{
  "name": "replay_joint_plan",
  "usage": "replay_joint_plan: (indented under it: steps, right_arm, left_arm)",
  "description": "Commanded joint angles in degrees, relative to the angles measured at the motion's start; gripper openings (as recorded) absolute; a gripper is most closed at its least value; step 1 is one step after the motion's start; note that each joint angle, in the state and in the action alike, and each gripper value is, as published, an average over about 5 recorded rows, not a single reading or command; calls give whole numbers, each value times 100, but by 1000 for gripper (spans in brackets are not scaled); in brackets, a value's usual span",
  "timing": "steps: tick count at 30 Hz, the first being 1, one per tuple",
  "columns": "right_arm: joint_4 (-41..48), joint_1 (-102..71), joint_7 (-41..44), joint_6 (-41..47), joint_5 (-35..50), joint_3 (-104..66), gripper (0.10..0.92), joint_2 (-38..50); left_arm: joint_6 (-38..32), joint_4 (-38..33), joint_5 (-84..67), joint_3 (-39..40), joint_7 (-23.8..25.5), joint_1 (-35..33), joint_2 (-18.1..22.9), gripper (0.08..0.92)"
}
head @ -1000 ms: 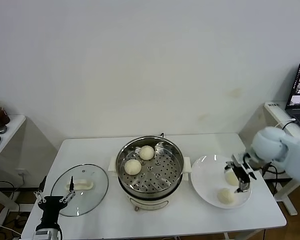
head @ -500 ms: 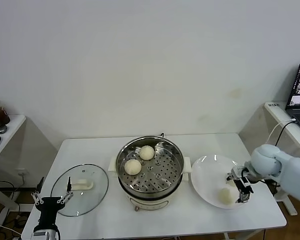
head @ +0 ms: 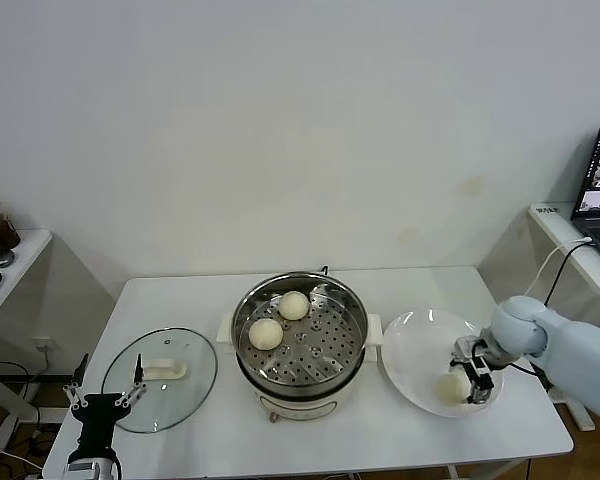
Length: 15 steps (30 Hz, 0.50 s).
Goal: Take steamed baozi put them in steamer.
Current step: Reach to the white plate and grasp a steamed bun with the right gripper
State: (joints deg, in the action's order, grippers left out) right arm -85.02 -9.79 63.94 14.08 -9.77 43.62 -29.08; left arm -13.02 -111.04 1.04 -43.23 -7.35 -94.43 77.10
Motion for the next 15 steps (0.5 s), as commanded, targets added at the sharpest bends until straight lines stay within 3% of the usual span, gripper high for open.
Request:
replay_joint_plan:
  steps: [1,10,15]
  right_arm:
    - [102,-110,41,103,-38,-83,610,-100]
    - [56,31,107,153,4,-43,465,-54]
    - [-87,411,226,96,197,23,442,88]
  left_arm:
    - [-11,-16,-8,-6,-9,-4,-5,823]
    - [-17,-47,-7,-7,-7,-24,9,823]
    - [-15,-88,-13,-7,-4,-38,-6,823]
